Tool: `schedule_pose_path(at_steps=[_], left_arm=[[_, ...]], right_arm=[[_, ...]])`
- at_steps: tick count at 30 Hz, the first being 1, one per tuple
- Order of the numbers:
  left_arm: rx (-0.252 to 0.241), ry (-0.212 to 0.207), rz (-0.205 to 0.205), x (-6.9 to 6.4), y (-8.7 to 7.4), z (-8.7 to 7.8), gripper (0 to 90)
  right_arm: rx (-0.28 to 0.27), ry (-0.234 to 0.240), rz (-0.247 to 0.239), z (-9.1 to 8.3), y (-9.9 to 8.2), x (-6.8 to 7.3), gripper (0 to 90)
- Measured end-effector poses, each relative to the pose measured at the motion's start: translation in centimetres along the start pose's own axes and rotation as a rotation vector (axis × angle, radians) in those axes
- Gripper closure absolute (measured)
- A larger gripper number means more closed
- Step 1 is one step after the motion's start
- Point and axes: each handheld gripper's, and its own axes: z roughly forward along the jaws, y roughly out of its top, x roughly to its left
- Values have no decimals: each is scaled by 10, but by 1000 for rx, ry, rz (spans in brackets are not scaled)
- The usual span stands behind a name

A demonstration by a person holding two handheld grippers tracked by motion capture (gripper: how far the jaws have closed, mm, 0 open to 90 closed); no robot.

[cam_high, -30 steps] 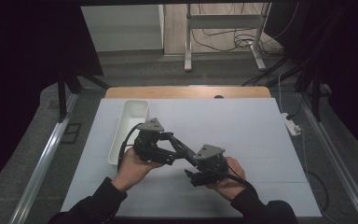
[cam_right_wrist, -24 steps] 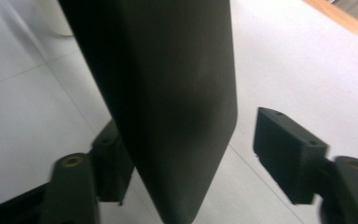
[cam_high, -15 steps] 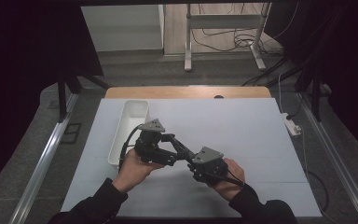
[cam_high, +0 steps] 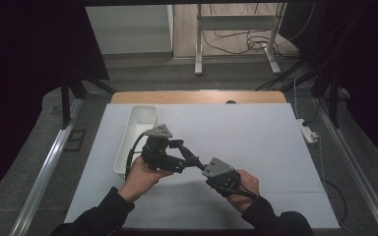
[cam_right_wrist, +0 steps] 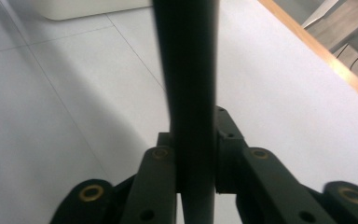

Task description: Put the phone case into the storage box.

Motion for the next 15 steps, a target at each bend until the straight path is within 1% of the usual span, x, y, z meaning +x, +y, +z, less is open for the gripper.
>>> schedule_pose_path(at_steps=[1,2,4,5,6,8,10,13,15], left_arm=[[-11,-18,-14,2,0,0,119],[-17,-31,-12,3,-1,-1,121],[-27,-41,-5,5,-2,-2,132],[-29,-49,-7,6,-3,-1,131],[-30,-50,-8,6,-4,-1,133],[-32,-45,-5,7,-4,-2,137],[-35,-43,-2,8,-4,-2,125],[-37,-37,19,8,-3,-5,96],[-34,-25,37,8,-3,-7,82]], right_arm=[[-3,0,-5,0,0,1,832],[-2,0,-13,0,1,2,840],[-3,19,8,-1,1,0,843],[-4,22,10,-1,1,0,844],[0,23,13,-1,1,0,844],[7,40,25,-1,0,-1,844],[14,42,17,0,0,-1,845],[16,56,22,0,0,-1,844],[24,79,33,0,0,-2,845]])
